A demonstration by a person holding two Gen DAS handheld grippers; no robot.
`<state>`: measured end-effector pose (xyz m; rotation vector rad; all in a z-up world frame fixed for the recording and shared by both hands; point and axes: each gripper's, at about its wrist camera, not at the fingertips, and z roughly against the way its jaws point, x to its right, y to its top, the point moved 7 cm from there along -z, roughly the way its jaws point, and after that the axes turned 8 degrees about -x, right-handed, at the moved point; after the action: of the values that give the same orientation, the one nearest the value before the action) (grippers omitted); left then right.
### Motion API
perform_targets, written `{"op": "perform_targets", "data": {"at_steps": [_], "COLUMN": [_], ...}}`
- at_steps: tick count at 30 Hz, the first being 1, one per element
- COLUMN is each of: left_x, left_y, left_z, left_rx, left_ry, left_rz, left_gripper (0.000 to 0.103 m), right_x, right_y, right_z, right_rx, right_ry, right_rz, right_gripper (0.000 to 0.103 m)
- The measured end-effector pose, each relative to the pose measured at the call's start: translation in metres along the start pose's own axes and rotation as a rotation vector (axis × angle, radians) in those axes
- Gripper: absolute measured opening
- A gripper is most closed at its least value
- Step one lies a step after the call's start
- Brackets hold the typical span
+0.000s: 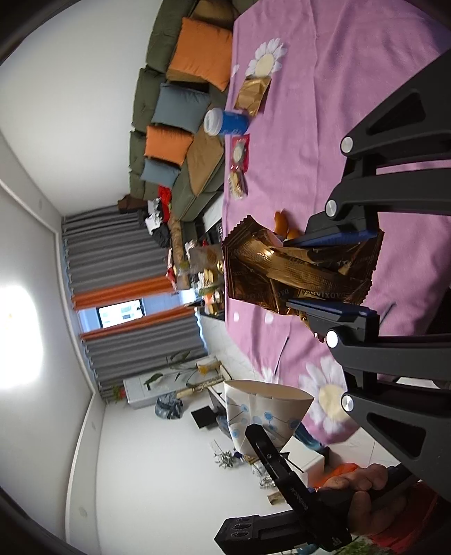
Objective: Collect trash
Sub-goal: 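Carry the paper cup and gold wrapper over the teal bin with both tools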
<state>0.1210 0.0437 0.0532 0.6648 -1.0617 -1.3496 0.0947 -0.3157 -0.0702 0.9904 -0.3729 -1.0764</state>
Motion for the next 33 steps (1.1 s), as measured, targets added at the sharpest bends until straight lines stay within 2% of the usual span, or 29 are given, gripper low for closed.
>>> {"op": "perform_targets", "data": {"at_steps": [9, 20, 26, 33], "left_x": [-0.014, -0.038, -0.064, -0.112], "left_y": [-0.011, -0.022, -0.029, -0.041], "left_z": [0.073, 0.151, 0.188, 0.216], "left_rx": [0.078, 0.152, 0.169, 0.161], "left_ry": [0.083, 0.204, 0.282, 0.371], "left_rz": [0.022, 0.057, 0.095, 0.15], "left_gripper": [0.05, 0.05, 0.05, 0.05], "right_x": [-0.053, -0.107, -0.138, -0.181], "right_y": [-0.001, 0.003, 0.008, 0.014], "right_z": [0.018, 0.018, 0.0, -0.034], "right_rx": [0.043, 0.062, 0.051, 0.004], "right_ry": [0.088, 0.178, 0.224, 0.287], "right_rz": [0.092, 0.198, 0.268, 0.342], "right_gripper": [0.025, 0.025, 0.026, 0.026]}}
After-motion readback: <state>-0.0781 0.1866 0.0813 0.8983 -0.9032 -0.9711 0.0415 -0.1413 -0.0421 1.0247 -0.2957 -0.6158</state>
